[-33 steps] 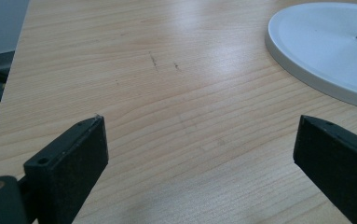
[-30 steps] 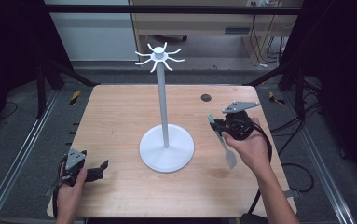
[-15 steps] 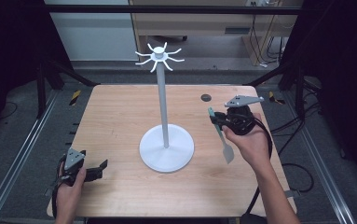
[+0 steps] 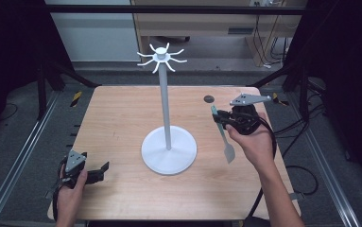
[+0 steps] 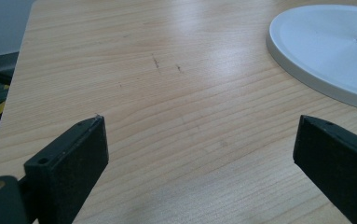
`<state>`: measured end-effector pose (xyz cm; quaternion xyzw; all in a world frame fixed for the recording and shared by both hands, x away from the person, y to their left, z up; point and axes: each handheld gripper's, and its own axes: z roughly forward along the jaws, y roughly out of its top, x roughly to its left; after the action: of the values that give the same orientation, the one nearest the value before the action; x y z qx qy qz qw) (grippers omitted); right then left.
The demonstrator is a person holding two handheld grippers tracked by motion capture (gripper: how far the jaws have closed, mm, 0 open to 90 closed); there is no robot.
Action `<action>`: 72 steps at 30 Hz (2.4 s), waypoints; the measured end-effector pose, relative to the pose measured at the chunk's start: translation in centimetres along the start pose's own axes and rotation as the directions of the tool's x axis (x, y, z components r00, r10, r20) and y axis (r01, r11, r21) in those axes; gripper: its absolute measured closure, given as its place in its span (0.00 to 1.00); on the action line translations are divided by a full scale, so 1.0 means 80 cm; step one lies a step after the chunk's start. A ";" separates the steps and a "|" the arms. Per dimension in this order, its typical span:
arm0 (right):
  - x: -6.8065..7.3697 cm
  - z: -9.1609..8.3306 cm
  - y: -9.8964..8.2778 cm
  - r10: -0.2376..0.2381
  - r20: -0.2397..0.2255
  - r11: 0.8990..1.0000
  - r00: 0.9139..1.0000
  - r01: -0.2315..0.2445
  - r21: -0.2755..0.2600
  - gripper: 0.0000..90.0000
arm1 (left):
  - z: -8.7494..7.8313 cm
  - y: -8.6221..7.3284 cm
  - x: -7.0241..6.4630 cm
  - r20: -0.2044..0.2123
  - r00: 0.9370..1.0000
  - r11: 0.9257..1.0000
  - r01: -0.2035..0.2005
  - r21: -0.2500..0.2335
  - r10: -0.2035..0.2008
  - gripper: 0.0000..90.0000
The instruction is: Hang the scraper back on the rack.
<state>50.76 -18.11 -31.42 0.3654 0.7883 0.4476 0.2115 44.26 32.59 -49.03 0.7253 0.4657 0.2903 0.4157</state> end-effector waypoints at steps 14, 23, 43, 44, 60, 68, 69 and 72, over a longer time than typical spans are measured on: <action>0.001 -0.008 0.011 0.018 -0.005 0.999 1.000 -0.018 -0.051 0.83 | 0.000 0.000 0.000 0.001 1.000 1.000 -0.001 -0.001 0.001 0.03; 0.010 -0.015 0.029 0.009 -0.013 0.993 1.000 -0.011 -0.115 0.83 | 0.000 0.000 0.000 0.001 1.000 1.000 -0.001 0.000 0.001 0.03; 0.039 -0.027 0.075 -0.031 -0.036 0.979 0.999 0.023 -0.203 0.83 | 0.000 0.000 0.000 0.003 1.000 1.000 -0.001 0.000 0.001 0.03; 0.040 -0.027 0.077 -0.034 -0.036 0.978 0.999 0.026 -0.207 0.83 | 0.000 0.000 0.000 0.003 1.000 1.000 -0.001 -0.001 0.001 0.03; 0.051 -0.039 0.107 -0.053 -0.040 0.966 0.998 0.042 -0.254 0.83 | -0.001 0.000 0.000 0.003 1.000 1.000 0.002 -0.001 -0.002 0.03; 0.054 -0.044 0.121 -0.071 -0.038 0.963 0.997 0.059 -0.264 0.83 | 0.001 0.000 -0.001 0.006 1.000 1.000 -0.002 0.001 0.002 0.03; 0.054 -0.044 0.121 -0.070 -0.039 0.963 0.997 0.057 -0.262 0.83 | 0.001 0.000 -0.001 0.006 1.000 1.000 -0.008 0.001 0.008 0.04; 0.054 -0.042 0.121 -0.068 -0.043 0.963 0.997 0.054 -0.263 0.83 | 0.002 0.000 -0.003 0.010 1.000 1.000 -0.010 0.005 0.010 0.04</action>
<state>49.53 -13.44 -21.42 0.2980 0.7383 0.5504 0.2513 44.31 32.36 -49.10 0.7301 0.4607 0.2877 0.4147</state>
